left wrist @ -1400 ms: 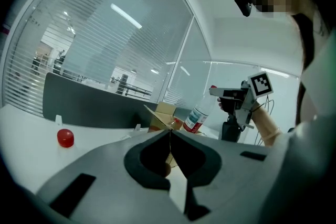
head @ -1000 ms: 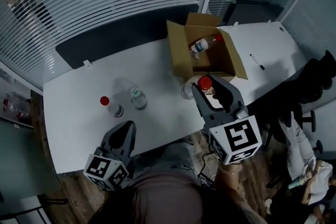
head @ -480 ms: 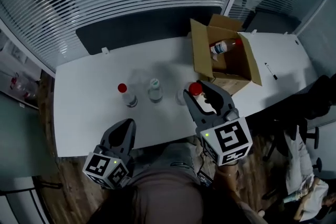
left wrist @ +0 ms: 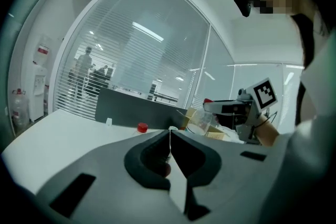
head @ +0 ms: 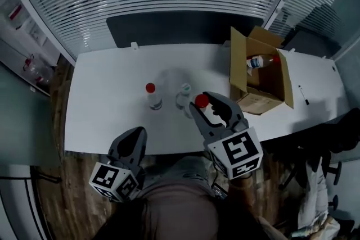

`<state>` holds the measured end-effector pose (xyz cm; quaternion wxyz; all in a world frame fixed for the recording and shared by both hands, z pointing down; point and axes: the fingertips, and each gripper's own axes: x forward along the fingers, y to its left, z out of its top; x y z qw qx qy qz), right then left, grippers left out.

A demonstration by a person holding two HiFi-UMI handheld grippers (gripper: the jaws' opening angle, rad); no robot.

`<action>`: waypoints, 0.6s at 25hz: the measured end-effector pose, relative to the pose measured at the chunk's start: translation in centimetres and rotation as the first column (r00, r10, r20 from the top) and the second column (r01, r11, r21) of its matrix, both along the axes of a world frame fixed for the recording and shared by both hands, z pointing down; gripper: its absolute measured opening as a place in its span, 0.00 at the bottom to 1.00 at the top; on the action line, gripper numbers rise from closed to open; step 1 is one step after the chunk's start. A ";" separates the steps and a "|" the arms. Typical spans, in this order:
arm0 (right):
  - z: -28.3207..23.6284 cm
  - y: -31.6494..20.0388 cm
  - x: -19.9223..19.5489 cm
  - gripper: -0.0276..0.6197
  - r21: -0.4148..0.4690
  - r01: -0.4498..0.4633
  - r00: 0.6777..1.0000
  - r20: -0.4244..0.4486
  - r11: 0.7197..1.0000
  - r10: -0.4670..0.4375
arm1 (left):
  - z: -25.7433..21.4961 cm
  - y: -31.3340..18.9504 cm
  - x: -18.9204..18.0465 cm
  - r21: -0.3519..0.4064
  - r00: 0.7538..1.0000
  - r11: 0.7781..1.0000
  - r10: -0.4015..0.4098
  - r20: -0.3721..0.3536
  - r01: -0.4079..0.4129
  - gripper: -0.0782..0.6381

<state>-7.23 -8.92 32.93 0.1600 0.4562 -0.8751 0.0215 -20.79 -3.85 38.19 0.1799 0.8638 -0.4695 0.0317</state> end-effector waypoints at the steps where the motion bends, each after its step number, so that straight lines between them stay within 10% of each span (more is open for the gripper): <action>1: 0.2 0.0 -0.6 0.31 -0.006 0.017 1.000 -0.001 1.000 -0.017 | 0.1 0.1 -0.4 0.001 1.000 1.000 -0.011 -0.002 0.011 0.12; 15: 2.1 0.1 -8.5 0.31 -0.055 0.212 0.977 0.015 0.976 -0.211 | 0.4 1.0 -5.0 -0.012 0.989 0.989 -0.146 -0.001 0.146 0.12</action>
